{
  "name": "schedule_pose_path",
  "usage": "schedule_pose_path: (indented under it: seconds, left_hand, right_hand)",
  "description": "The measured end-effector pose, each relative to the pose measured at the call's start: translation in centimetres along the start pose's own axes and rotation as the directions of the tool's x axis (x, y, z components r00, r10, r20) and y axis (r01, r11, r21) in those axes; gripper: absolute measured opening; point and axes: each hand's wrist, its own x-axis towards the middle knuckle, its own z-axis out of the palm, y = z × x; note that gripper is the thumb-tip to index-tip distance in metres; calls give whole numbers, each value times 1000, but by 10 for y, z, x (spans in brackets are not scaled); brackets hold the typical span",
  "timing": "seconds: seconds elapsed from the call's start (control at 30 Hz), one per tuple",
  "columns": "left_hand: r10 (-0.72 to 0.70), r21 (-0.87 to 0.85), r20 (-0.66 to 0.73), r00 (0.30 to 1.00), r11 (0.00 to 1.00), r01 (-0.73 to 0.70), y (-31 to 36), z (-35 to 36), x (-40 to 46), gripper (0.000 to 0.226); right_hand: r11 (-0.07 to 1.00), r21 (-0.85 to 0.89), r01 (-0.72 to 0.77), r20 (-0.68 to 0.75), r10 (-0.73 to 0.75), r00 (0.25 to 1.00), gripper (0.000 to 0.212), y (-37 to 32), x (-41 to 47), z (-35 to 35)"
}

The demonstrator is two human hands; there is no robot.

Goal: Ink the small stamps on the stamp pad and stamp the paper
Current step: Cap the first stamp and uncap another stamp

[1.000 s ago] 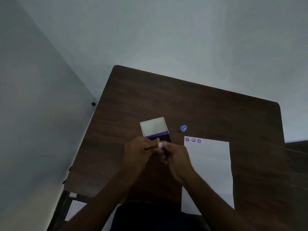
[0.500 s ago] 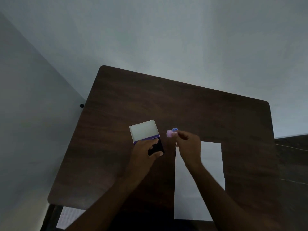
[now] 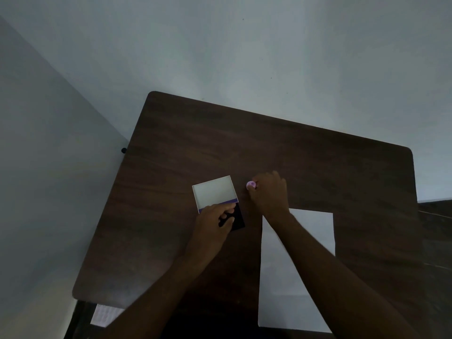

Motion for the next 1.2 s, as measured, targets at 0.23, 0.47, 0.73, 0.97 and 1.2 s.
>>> schedule_pose_path:
  seconds: [0.23, 0.47, 0.73, 0.97, 1.2]
  left_hand:
    - [-37, -34, 40, 999, 999, 38, 1, 3, 0, 33]
    - [-59, -19, 64, 996, 998, 60, 5, 5, 1, 34]
    - [-44, 4, 79, 996, 999, 44, 7, 2, -6, 35]
    - [-62, -6, 50, 997, 998, 62, 14, -4, -13, 32]
    - [-30, -70, -48, 998, 997, 26, 40, -12, -18, 37]
  right_hand:
    - [998, 52, -46, -60, 49, 997, 34, 8, -2, -2]
    - [976, 91, -196, 62, 191, 980, 26, 22, -9, 4]
    - [943, 118, -311, 206, 283, 937, 19, 18, -6, 10]
    - [898, 334, -287, 157, 248, 956, 14, 14, -23, -10]
    - [497, 820, -285, 215, 194, 957, 26, -3, -72, -59]
